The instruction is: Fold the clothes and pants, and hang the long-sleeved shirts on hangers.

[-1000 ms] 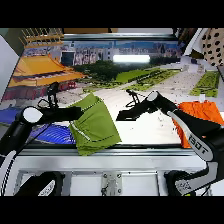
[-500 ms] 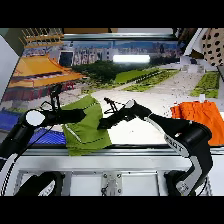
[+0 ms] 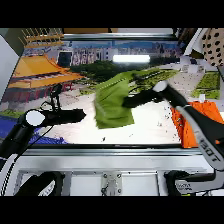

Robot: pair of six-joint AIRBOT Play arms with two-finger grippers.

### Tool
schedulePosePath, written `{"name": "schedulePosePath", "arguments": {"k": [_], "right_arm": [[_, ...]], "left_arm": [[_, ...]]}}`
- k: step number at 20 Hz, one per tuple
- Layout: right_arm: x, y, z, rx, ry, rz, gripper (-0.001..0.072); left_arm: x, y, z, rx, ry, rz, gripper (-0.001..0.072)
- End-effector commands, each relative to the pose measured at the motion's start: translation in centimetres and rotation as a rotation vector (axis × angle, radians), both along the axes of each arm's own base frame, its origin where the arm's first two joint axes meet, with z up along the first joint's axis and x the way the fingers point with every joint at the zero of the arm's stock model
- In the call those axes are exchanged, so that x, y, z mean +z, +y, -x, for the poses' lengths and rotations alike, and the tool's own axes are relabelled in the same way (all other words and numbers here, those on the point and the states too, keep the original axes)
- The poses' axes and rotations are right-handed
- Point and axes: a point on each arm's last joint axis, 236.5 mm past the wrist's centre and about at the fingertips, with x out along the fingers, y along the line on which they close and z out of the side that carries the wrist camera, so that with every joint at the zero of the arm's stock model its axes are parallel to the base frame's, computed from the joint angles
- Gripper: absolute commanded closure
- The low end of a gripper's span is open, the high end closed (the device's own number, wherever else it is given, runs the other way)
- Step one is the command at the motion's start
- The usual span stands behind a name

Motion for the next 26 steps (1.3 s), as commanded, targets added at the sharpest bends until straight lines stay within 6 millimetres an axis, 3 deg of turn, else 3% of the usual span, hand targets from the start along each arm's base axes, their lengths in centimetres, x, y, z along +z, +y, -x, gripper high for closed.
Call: {"name": "schedulePosePath", "arguments": {"k": [1,4,6,8,10,13,17,21,26], "right_arm": [[3.6,-17.3,-2.9,-0.352,-0.076,0.235,0.068],[5.8,-30.2,-1.6,-0.701,-0.055,0.305,0.068],[6.6,-36.5,0.3,-0.87,-0.044,0.32,0.068],[7.0,-40.9,2.2,-0.982,-0.034,0.325,0.0679],[7.1,-43.4,3.4,-1.046,-0.028,0.328,0.068],[8.0,-44.4,4.2,-1.078,-0.043,0.333,0.068],[9.0,-43.6,5.1,-1.133,-0.031,0.304,0.068],[6.9,-42.9,8.4,-1.185,0.059,0.34,0.068],[3.4,-41.9,14.1,-1.19,0.194,0.453,0.068]], "left_arm": [[0.0,0.0,0.0,-0.001,0.0,0.0,0.0701],[0.0,0.0,0.0,-0.001,0.0,0.0,0.0702],[0.0,0.0,0.0,-0.001,0.0,0.0,0.0701],[0.0,0.0,0.0,-0.001,0.0,0.0,0.0701],[0.0,0.0,0.0,-0.001,0.0,0.0,0.0701],[0.0,0.0,0.0,-0.001,0.0,0.0,0.0701],[0.0,0.0,0.0,-0.002,0.0,0.0,0.0701],[0.0,0.0,0.0,-0.002,0.0,0.0,0.0701],[-0.1,-0.1,0.2,-0.006,0.005,-0.001,0.0701]]}}
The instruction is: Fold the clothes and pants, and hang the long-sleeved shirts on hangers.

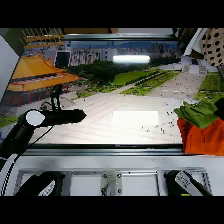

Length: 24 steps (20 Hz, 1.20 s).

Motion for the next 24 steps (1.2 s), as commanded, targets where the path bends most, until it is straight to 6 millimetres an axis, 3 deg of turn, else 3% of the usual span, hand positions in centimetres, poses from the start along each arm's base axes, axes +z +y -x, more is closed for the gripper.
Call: {"name": "schedulePosePath", "arguments": {"k": [1,5,8,14,24], "right_arm": [[-2.6,0.8,4.5,-0.022,0.133,0.013,0.068],[-5.4,2.0,8.5,-0.011,0.265,0.002,0.0679],[-6.2,2.5,10.6,-0.015,0.329,0.001,0.0679],[-6.9,3.3,12.2,-0.01,0.38,-0.016,0.0679],[-6.0,2.3,15.3,-0.016,0.478,0.057,0.0664]], "left_arm": [[0.0,0.0,0.1,-0.003,0.001,-0.001,0.0701],[0.0,0.0,0.1,-0.003,0.001,-0.001,0.0701],[0.0,0.0,0.1,-0.003,0.001,-0.002,0.0701],[-0.1,0.0,0.1,-0.003,0.001,-0.002,0.0701],[-0.2,0.1,0.1,-0.005,0.0,-0.011,0.0701]]}}
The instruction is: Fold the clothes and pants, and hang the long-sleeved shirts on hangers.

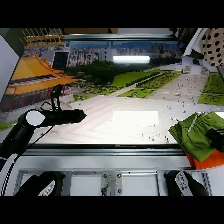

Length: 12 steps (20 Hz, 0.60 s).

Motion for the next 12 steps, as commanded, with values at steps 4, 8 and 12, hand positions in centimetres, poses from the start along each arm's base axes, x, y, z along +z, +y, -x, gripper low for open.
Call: {"name": "schedulePosePath", "arguments": {"k": [4,8,12], "right_arm": [[0.5,0.1,1.3,0.009,0.04,0.012,0.0058],[5.0,2.6,-4.8,0.186,-0.292,0.082,0.0058],[9.6,14.1,-11.8,0.569,-0.623,-0.066,0.0058]], "left_arm": [[-0.1,0.1,0.0,-0.001,-0.003,-0.006,0.0701],[-0.1,0.1,0.0,-0.001,-0.003,-0.005,0.0701],[0.0,0.1,-0.2,0.003,-0.008,-0.005,0.0701]]}}
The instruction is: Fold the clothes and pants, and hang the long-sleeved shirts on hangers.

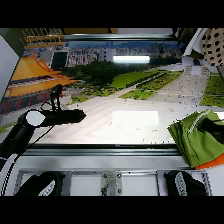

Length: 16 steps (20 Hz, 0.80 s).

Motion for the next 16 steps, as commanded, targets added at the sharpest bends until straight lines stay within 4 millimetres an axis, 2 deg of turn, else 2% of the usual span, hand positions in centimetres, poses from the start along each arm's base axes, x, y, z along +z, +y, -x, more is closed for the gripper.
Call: {"name": "schedulePosePath", "arguments": {"k": [1,3,5,7,8,10,11,16], "right_arm": [[3.8,10.2,-5.0,0.337,-0.243,-0.119,0.0058],[3.5,14.7,-6.0,0.48,-0.247,-0.151,0.0058],[2.9,17.8,-6.6,0.584,-0.244,-0.154,0.006],[2.1,19.9,-6.8,0.645,-0.227,-0.166,0.0065],[1.7,20.5,-6.6,0.662,-0.211,-0.173,0.0177],[1.1,21.1,-6.6,0.679,-0.191,-0.181,0.0627],[1.0,21.1,-6.6,0.677,-0.188,-0.184,0.0675],[1.0,21.1,-6.5,0.677,-0.183,-0.186,0.0676]], "left_arm": [[0.2,0.1,-0.4,0.01,-0.016,0.0,0.0701],[0.3,0.2,-0.8,0.021,-0.033,0.001,0.0702],[0.5,0.3,-1.2,0.033,-0.049,0.001,0.0701],[0.5,0.3,-1.3,0.034,-0.05,0.002,0.0702],[0.5,0.3,-1.3,0.034,-0.049,0.002,0.0702],[0.5,0.3,-1.2,0.032,-0.046,0.002,0.0701],[0.5,0.3,-1.2,0.031,-0.045,0.003,0.0701],[0.5,0.3,-1.2,0.033,-0.047,0.003,0.0701]]}}
